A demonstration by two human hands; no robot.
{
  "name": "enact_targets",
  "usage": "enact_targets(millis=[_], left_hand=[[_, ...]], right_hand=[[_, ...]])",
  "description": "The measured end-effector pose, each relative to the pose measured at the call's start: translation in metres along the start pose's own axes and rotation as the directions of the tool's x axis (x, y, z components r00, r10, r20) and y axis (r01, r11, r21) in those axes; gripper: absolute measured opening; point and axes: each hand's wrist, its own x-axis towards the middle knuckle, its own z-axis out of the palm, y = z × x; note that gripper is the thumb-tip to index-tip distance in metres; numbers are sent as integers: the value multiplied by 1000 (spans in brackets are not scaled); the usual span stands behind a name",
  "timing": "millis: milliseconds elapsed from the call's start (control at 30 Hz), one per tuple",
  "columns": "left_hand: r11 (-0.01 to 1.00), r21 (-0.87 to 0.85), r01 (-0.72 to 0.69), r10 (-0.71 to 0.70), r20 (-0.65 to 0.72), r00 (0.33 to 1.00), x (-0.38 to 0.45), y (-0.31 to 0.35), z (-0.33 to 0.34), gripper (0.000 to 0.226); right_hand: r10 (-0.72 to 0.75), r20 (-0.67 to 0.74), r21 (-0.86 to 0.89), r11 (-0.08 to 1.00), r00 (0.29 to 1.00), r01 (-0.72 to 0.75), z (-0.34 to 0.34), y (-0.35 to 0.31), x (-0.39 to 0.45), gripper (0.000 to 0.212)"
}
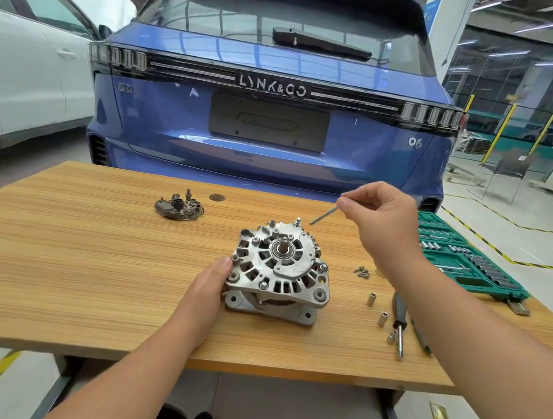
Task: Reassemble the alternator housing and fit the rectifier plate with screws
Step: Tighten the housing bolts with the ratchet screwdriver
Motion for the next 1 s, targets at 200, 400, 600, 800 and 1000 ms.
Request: enact_targets(millis=[200, 400, 600, 800, 1000], left_hand=[[999, -37, -26, 27, 36, 999, -4, 3, -1, 66], [999, -18, -37, 38, 25, 999, -3, -2, -1, 66], [998, 9, -54, 54, 18, 998, -5, -1, 1, 61], [998, 16, -61, 61, 11, 998, -5, -2, 0, 65], [998, 21, -51, 50, 6, 999, -4, -3, -1, 69]], right_hand=[[-88, 145, 74, 994, 985, 78, 17, -30, -23, 20], [-108, 306, 42, 994, 946, 100, 37, -36, -43, 28], [-180, 400, -11, 980, 899, 201, 47, -32, -56, 14], [-202, 424, -26, 972, 883, 235, 50, -27, -64, 10], [-251, 366, -75, 952, 896, 298, 44, -23, -60, 8]])
